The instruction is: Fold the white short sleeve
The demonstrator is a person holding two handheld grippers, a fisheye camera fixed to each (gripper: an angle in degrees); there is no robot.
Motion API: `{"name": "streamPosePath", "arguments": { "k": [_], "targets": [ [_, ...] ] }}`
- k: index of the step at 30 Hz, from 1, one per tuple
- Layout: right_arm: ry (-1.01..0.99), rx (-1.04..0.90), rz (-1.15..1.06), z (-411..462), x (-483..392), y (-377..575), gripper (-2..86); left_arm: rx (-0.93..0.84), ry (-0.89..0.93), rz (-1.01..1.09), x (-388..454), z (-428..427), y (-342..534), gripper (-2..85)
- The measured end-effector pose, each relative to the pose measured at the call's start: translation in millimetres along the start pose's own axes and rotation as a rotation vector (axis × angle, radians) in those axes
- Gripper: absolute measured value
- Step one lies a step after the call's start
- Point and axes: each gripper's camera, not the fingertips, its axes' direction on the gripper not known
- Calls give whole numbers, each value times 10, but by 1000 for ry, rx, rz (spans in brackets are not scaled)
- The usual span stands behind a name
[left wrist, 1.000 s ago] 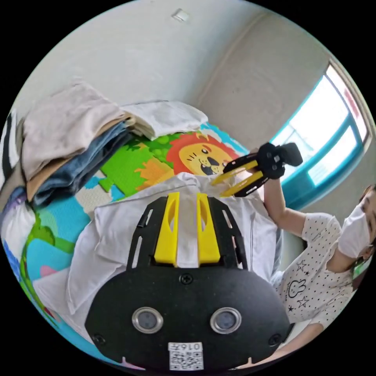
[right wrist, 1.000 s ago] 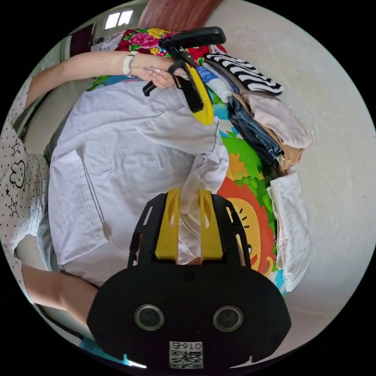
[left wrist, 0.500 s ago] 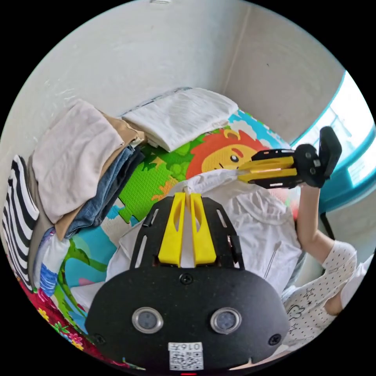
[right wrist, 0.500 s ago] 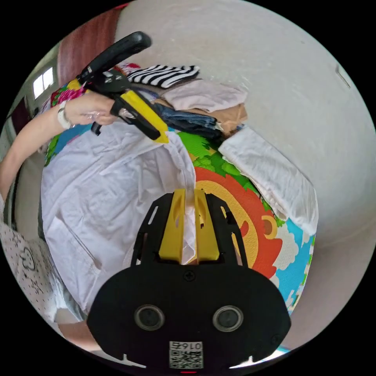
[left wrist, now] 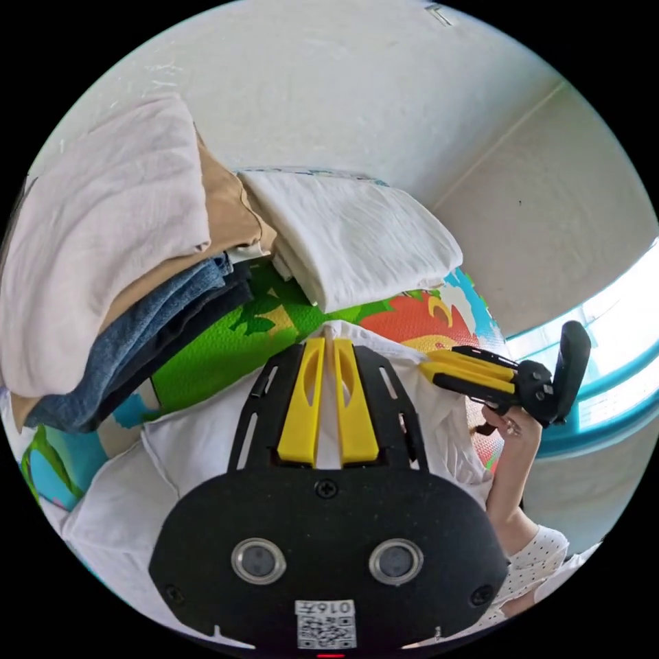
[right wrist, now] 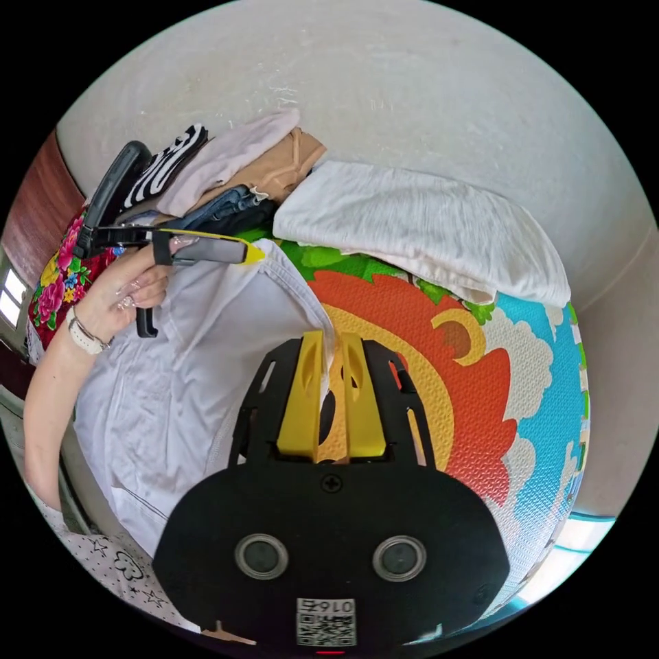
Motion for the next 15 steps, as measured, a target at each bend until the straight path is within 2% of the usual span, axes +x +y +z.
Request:
{"name": "streamPosePath", "arguments": {
  "k": [4, 6, 9, 13, 15],
  "targets": [
    [-66, 18, 68, -10, 196, 73, 44, -20, -118, 153, 383, 114, -166, 13],
    [-68, 5, 77, -1, 239, 98, 49, -92, -270, 323, 791, 261, -237, 48],
    [-44, -4, 83, -13, 281, 127, 70, -128, -417, 355, 1109, 310, -304, 69],
    [42, -9, 80, -179, 336, 206, 85, -53, -361, 287, 1211, -22, -359, 67],
    [66, 14, 60, -343, 333, 270, 73, -15, -274, 224, 1157, -279, -363, 64]
  ]
}}
